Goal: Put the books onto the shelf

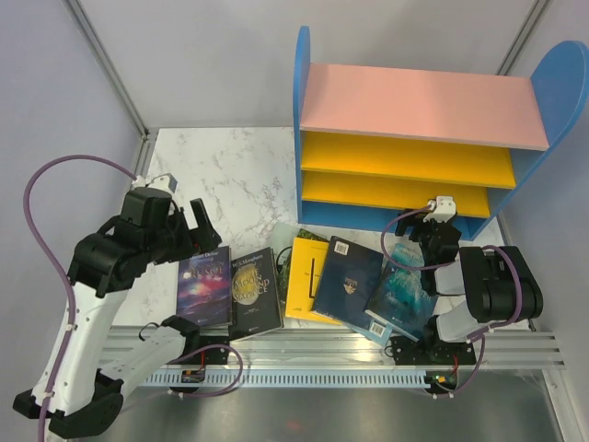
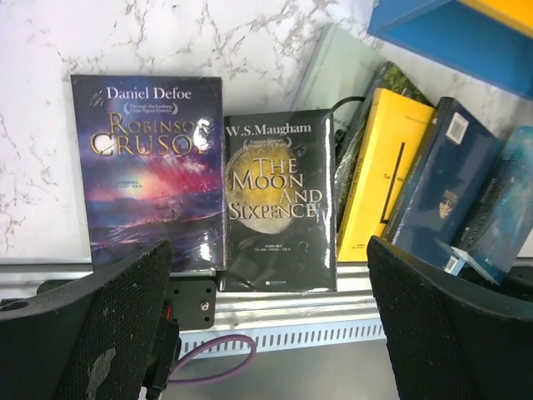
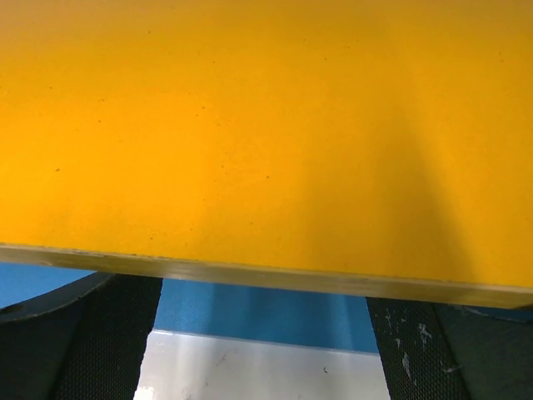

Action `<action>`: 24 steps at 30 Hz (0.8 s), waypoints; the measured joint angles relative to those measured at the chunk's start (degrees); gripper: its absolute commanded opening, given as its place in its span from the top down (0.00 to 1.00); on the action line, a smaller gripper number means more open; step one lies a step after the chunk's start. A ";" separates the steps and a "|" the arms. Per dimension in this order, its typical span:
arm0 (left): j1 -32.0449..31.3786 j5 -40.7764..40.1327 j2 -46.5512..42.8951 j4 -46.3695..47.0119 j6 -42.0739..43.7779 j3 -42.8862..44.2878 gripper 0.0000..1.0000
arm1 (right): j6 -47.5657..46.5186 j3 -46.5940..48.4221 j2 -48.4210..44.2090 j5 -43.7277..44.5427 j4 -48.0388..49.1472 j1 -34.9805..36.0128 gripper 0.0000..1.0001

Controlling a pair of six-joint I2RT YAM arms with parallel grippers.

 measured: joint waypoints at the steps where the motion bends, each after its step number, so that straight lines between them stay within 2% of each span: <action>1: 0.00 0.02 0.02 -0.33 0.00 1.14 0.00 | -0.02 0.02 0.00 0.02 -0.02 0.00 0.02; 6: 0.00 0.17 -1.70 -0.59 0.04 2.75 0.00 | -0.39 0.17 -0.07 0.42 -0.61 0.11 0.02; 8: 0.00 0.13 -3.08 -0.68 0.04 2.67 0.00 | -0.42 1.27 -1.27 0.87 -4.72 0.11 0.02; 11: 0.00 -0.17 -5.03 -0.94 0.04 2.58 0.00 | 0.74 6.78 -4.55 2.51 -18.03 0.07 0.02; 14: 0.00 -1.01 -5.33 -1.25 0.04 2.56 0.00 | 0.83 12.72 -7.82 0.35 -29.05 0.20 0.02; 20: 0.00 -2.21 -3.50 -0.39 0.04 -0.83 0.02 | 4.83 17.29 -27.21 -0.46 -50.18 4.04 0.02; 24: 0.00 -2.21 -2.38 1.07 0.09 -3.91 0.03 | 10.91 27.76 -35.54 2.12 -67.30 6.93 0.02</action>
